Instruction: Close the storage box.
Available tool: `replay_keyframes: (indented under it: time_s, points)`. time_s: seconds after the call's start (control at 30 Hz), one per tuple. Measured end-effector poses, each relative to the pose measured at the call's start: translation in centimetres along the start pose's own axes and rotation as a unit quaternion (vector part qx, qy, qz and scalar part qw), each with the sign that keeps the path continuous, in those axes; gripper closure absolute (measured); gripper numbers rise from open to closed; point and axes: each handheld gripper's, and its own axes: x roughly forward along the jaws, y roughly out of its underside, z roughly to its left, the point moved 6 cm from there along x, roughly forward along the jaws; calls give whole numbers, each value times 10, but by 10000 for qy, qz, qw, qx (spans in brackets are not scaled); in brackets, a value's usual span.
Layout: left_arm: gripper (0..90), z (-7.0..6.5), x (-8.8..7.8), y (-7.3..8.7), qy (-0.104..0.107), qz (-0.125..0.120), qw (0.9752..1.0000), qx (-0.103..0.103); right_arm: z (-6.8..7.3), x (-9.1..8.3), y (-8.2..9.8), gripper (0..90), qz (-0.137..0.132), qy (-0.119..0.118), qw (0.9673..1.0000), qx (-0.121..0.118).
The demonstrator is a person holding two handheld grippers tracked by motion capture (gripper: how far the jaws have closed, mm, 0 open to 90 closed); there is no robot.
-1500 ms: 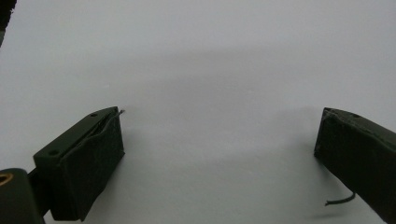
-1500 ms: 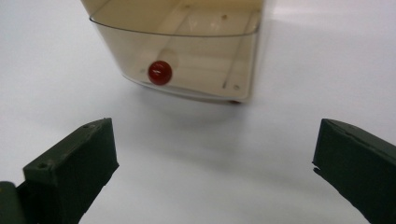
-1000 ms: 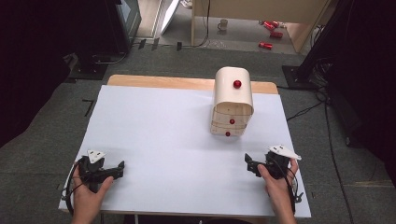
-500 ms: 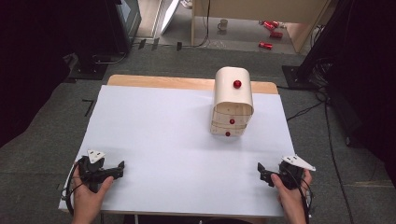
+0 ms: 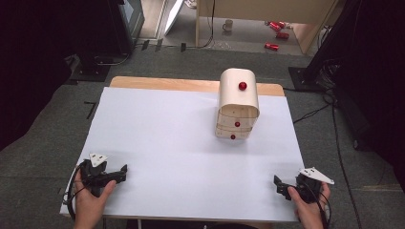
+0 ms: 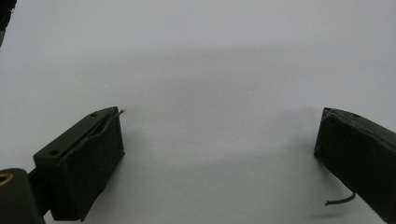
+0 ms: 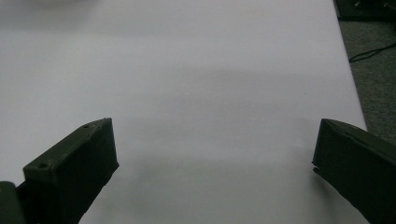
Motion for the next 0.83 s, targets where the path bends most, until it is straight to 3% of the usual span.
replay_keyframes:
  time_s: [0.23, 0.37, 0.83]
  points:
    - [12, 0, 0, 0, 0, 0, 10000, 1, -6, -2, 6, 0, 121, 71, 9999, -45]
    - [12, 0, 0, 0, 1, -1, 10000, 1, -2, 0, 9, 3, 121, 286, 9985, -446]
    - [12, 0, 0, 0, 0, -3, 10000, 0, -3, 0, 10, 2, 36, 252, 9988, -428]
